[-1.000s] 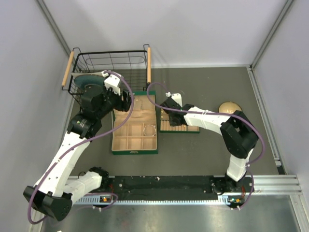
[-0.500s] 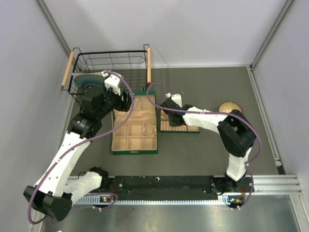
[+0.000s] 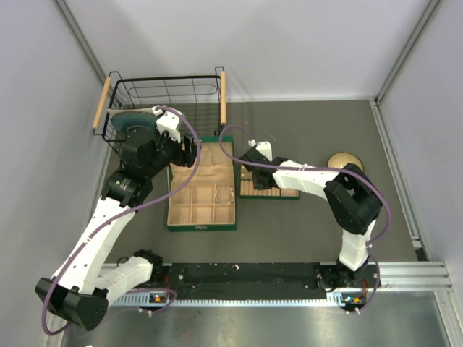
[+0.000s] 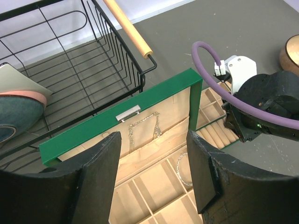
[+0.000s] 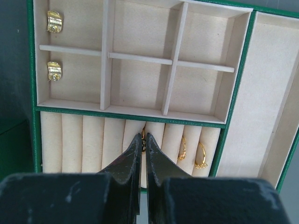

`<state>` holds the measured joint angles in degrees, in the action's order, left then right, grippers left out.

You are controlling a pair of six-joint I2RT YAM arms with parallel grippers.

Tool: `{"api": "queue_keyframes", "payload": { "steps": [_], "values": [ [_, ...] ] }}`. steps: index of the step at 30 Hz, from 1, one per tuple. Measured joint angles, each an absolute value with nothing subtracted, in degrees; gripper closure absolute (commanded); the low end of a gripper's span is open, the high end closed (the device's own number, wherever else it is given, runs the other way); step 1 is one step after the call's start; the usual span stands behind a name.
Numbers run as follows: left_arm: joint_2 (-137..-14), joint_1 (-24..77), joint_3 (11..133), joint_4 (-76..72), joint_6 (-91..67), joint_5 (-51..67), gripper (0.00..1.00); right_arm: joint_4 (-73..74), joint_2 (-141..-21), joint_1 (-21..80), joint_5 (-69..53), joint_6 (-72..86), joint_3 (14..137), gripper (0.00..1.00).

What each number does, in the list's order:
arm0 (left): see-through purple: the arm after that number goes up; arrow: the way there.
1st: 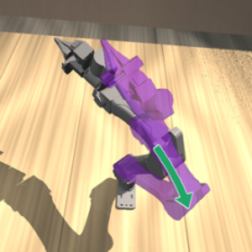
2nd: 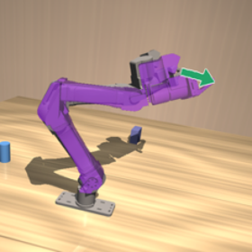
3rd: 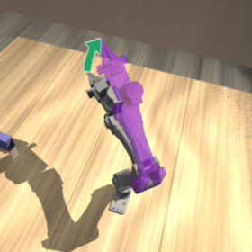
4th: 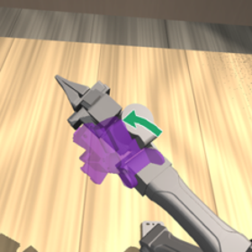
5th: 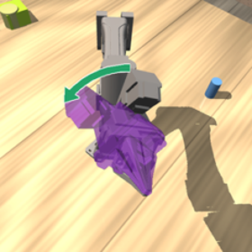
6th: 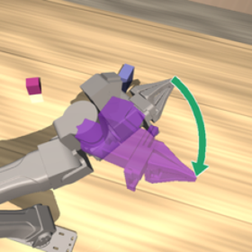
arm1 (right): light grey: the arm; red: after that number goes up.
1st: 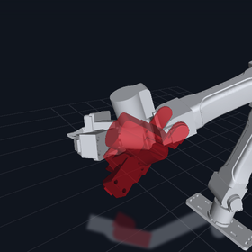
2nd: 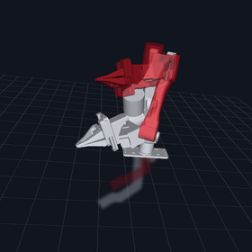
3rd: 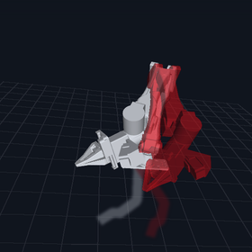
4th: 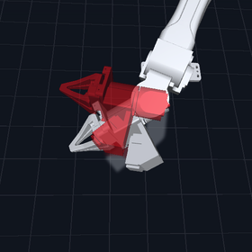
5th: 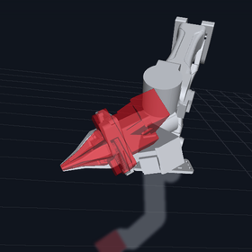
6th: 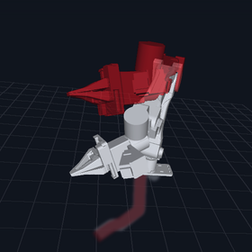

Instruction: Organize the mixed jewelry

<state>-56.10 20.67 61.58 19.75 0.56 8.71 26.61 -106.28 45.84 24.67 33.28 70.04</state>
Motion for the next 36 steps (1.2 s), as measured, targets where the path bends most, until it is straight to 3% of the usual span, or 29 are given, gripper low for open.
{"api": "queue_keyframes", "payload": {
  "steps": [4,9,12,27,36],
  "values": [
    [-56.12,20.67,61.58,19.73,0.56,8.69,0.37,26.24,-106.28,46.09,25.19,33.45,69.76,0.99],
    [-56.12,20.67,61.58,19.73,0.58,8.49,0.36,26.11,-106.19,46.13,25.06,33.21,69.73,0.77],
    [-56.12,20.67,61.58,19.73,0.60,8.49,0.36,25.87,-105.45,46.11,24.73,32.47,69.32,0.69],
    [-56.12,20.29,61.45,19.68,2.09,10.17,0.36,26.13,-97.45,45.10,21.52,27.20,69.04,0.68],
    [-57.65,20.58,53.71,20.69,10.85,21.71,0.38,25.71,-89.19,34.46,18.55,18.98,68.60,0.70]
  ]
}}
